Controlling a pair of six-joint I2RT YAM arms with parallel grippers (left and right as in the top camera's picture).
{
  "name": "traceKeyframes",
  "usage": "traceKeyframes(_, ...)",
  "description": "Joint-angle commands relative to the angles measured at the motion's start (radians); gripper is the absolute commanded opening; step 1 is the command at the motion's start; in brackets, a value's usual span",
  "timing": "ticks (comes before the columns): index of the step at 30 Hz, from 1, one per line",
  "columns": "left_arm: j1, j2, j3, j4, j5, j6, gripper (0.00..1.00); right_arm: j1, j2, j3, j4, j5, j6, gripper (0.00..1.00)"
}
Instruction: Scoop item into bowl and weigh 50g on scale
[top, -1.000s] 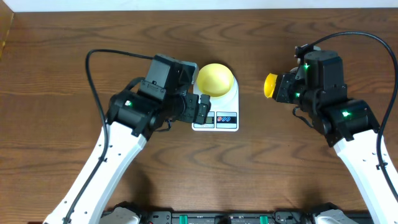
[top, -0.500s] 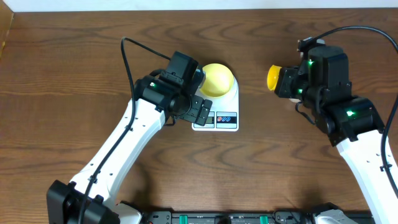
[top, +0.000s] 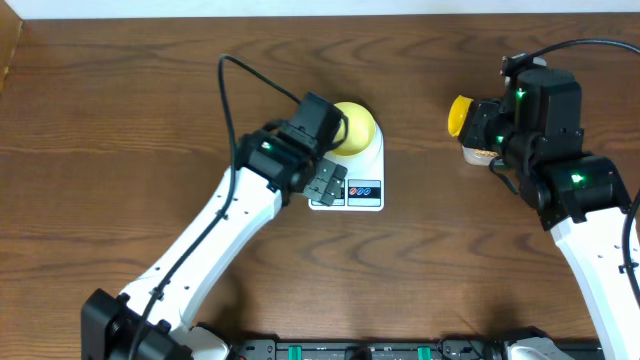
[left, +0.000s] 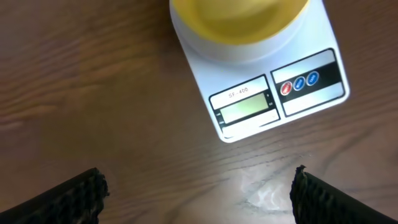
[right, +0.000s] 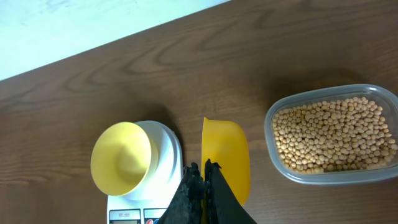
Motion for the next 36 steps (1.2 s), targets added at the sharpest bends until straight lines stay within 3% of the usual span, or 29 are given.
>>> traceKeyframes(1,-0.032,0.027,-0.003,0.003,-0.128,-0.059,0.96,-0.008,-0.019,0.023,0.003,0.008,-0.013,0.01)
traceKeyframes(22,-0.085,0.079,-0.019,0.050,-0.222,-0.278,0.96,-0.008,-0.019,0.023,0.002,0.004,0.003,0.01)
traceKeyframes(36,-0.085,0.123,-0.045,0.060,-0.219,-0.281,0.96,-0.008,-0.019,0.023,-0.013,0.000,0.004,0.01)
